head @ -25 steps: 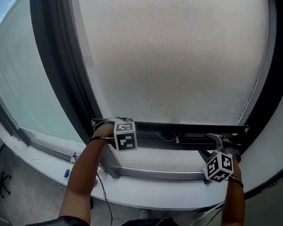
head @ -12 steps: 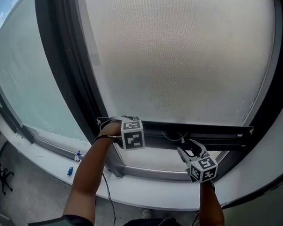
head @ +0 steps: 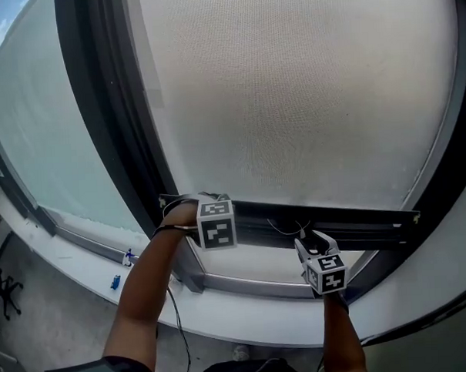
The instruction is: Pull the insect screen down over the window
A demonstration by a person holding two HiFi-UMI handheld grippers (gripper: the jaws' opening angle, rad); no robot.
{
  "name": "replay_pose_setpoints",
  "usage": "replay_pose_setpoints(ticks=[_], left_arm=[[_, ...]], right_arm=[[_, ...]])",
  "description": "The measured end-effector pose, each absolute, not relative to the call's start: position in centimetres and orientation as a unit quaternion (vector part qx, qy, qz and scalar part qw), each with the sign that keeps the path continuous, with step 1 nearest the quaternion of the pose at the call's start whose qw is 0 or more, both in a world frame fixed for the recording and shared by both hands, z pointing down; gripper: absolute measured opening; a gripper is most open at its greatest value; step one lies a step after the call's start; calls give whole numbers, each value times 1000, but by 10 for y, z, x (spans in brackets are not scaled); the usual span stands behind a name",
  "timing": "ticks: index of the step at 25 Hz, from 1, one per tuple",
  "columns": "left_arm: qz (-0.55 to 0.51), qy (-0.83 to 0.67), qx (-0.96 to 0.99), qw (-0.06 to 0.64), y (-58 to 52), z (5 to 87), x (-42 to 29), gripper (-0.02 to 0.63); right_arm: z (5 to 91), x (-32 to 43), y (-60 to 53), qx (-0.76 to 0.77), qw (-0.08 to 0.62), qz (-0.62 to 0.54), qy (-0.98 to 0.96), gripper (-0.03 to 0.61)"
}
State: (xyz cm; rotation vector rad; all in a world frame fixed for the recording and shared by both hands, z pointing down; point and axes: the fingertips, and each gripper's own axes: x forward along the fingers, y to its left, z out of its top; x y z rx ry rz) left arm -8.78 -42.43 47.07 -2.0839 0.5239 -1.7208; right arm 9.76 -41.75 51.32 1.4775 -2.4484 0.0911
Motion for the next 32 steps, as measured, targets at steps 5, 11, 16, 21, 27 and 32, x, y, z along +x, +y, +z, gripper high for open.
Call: replay_pose_setpoints(ticks=[5,11,16,21,27,32], left_arm=[[-608,188,-746,197,-425,470,-88,94],[-596,190,-754,200,-426,468,-87,81],[-596,194,-751,207,-427,467,-87,78],[-597,194,-751,207,-427,469,-87,72],[-596,196,-750,209,-428,468,-88,72],[-596,197,-750,208,-429,467,-89,72]], right_arm=[[521,98,-429,530,167,32,-831,123],[525,98,-433,522,174,60,-833,123],[526,94,-432,506,156,90,-843,72],[525,95,-433,512,156,78,-841,66],[503,100,-414,506,135,70,-849,66],[506,97,-388,495,137,68,-855,66]])
